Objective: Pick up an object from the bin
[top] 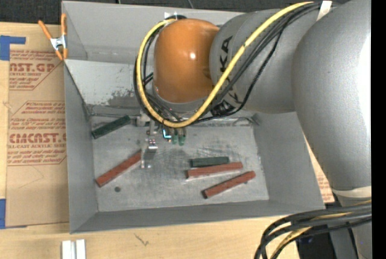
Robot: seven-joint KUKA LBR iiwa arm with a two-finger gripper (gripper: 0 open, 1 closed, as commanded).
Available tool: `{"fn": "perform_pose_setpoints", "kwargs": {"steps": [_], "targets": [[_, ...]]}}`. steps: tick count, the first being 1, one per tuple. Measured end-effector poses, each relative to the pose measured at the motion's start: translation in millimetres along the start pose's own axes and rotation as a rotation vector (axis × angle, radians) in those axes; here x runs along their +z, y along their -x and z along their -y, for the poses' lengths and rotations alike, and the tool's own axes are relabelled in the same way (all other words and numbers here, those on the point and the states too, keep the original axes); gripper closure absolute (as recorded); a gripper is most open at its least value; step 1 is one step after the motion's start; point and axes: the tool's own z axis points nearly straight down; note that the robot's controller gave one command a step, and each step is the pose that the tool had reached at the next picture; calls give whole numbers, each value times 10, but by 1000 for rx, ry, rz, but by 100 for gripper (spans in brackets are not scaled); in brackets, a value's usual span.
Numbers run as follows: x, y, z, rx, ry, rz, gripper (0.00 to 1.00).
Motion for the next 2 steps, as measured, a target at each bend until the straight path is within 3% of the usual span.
{"fn": "perform_pose_setpoints", "kwargs": {"steps": [1,2], "targets": [[-42,21,8,1,1,7,0],[338,-36,-54,-138,1,16,0]]}}
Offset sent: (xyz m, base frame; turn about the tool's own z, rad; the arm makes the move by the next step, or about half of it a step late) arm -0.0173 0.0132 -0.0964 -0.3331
